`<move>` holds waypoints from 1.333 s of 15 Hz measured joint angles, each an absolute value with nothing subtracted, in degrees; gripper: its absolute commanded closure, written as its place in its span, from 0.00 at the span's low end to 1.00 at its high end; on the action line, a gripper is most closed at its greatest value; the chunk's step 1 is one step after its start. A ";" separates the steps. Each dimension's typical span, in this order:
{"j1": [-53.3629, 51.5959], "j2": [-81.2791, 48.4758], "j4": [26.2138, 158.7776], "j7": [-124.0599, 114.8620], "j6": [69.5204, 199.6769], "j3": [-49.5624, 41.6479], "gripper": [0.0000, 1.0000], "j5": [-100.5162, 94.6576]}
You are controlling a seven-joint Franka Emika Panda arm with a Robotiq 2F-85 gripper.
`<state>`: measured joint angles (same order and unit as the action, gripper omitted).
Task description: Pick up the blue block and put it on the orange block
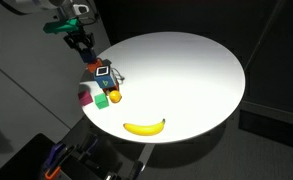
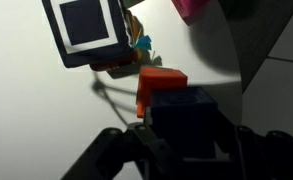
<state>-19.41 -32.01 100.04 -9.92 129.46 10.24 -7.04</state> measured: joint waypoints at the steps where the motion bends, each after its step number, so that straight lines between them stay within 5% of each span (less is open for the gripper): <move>1: -19.45 -32.00 99.97 -9.92 129.41 10.22 0.68 -7.04; 20: -19.54 -31.67 99.21 -9.96 123.95 8.88 0.68 -7.07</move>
